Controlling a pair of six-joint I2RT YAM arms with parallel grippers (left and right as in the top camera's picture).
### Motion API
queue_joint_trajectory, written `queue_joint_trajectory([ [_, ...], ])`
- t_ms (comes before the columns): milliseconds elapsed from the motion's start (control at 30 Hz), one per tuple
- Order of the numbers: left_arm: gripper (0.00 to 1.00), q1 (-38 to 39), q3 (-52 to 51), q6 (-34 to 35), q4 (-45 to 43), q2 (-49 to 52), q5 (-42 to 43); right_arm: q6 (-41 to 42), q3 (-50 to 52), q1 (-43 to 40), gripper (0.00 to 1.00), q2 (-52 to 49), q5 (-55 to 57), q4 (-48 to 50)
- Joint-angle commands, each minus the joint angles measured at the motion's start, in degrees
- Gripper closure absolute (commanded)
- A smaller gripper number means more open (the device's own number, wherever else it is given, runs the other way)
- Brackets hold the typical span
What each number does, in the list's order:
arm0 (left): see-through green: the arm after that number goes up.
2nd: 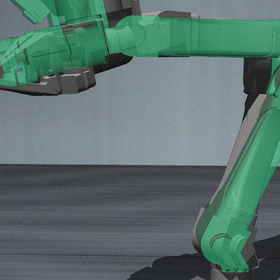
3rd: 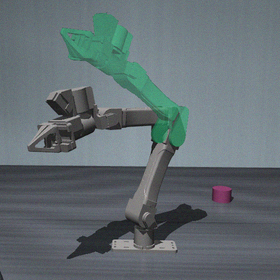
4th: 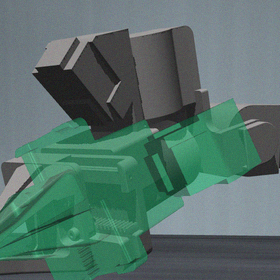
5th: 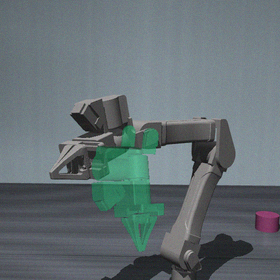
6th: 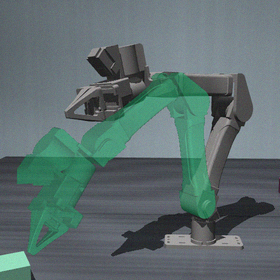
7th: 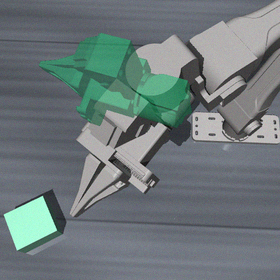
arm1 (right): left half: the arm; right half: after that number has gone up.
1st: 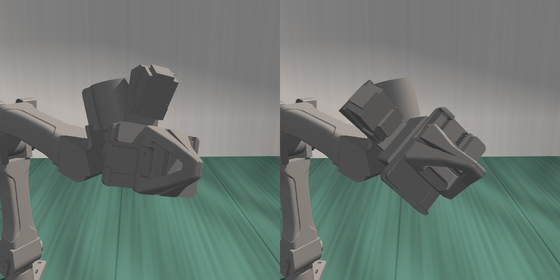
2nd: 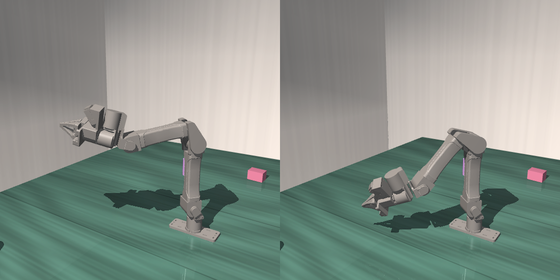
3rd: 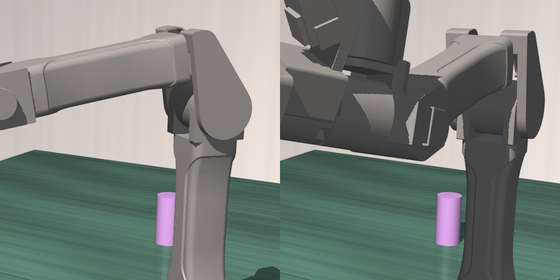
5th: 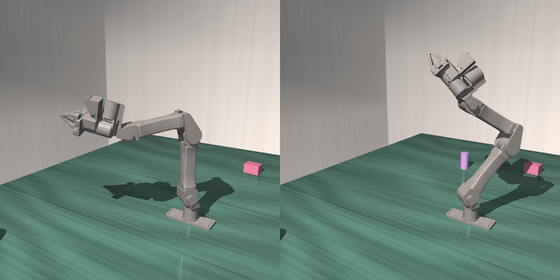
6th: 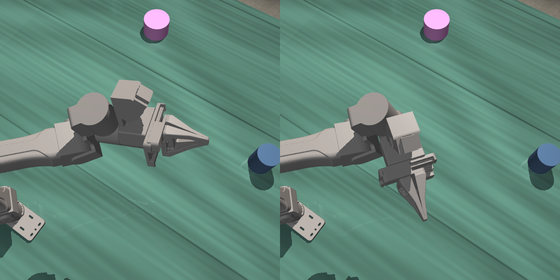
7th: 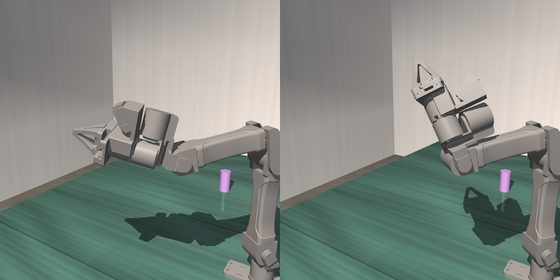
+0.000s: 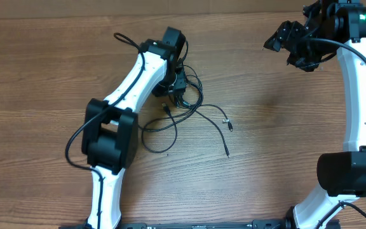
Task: Untangle cables
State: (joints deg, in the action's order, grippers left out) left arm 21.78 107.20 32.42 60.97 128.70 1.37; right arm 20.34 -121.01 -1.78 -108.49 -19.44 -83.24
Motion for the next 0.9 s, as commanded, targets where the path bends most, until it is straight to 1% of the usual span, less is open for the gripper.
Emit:
queue_joint_trajectory([
  [0, 0.62, 0.4, 0.2, 8.1, -0.4, 3.5, -3.1, -1.4, -0.8, 0.2, 0.25, 1.9, 1.0, -0.4],
  [33, 0.7, 0.4, 0.2, 8.3, -0.8, 3.9, -3.0, -1.7, -0.8, 0.2, 0.24, 1.9, 1.0, -0.5],
  [67, 0.73, 0.4, 0.2, 8.3, -1.3, 4.1, -3.1, -2.2, -0.8, 0.2, 0.24, 1.9, 1.0, -0.5],
  [233, 0.73, 0.5, 0.2, 8.3, -4.9, 4.2, -3.5, -2.4, -0.8, 0.2, 0.24, 1.9, 1.0, -1.1],
  [367, 0.73, 0.5, 0.2, 8.3, -5.7, 4.7, -3.5, -2.8, -0.8, 0.2, 0.23, 1.9, 1.0, -1.6],
  [400, 0.76, 0.5, 0.2, 8.3, -5.3, 5.0, -3.3, -2.8, -0.8, 0.2, 0.23, 1.9, 1.0, -1.7],
  [433, 0.82, 0.5, -0.2, 8.3, -5.1, 5.1, -3.3, -2.8, -0.8, 0.2, 0.23, 1.9, 1.0, -1.8],
  [467, 0.85, 0.6, -0.3, 8.3, -4.7, 5.1, -3.3, -2.8, -0.8, 0.2, 0.23, 1.9, 1.0, -1.9],
  [567, 0.88, 0.7, -0.7, 8.3, -3.9, 5.1, -3.3, -2.9, -0.8, 0.2, 0.23, 1.9, 1.0, -2.5],
  [600, 0.96, 0.7, -0.7, 8.1, -3.3, 5.1, -3.3, -2.9, -0.8, 0.2, 0.23, 1.9, 1.0, -2.8],
  [667, 0.96, 0.6, -0.2, 5.8, -2.3, 4.7, -2.2, -2.9, -0.8, 0.2, 0.23, 1.9, 1.0, -3.0],
  [733, 0.96, 0.3, 1.3, 1.3, -1.5, 3.1, 0.3, -4.8, -0.8, 0.2, 0.23, 1.9, -0.2, -3.4],
  [767, 0.96, 0.3, 2.3, -0.3, -1.0, 1.6, 1.3, -6.2, -0.8, 0.2, 0.23, 1.9, -1.4, -3.7],
  [867, 0.96, 0.1, 5.1, -2.5, -0.8, -5.4, 5.6, -8.5, -0.8, 0.2, 0.23, 1.9, -4.3, -4.0],
])
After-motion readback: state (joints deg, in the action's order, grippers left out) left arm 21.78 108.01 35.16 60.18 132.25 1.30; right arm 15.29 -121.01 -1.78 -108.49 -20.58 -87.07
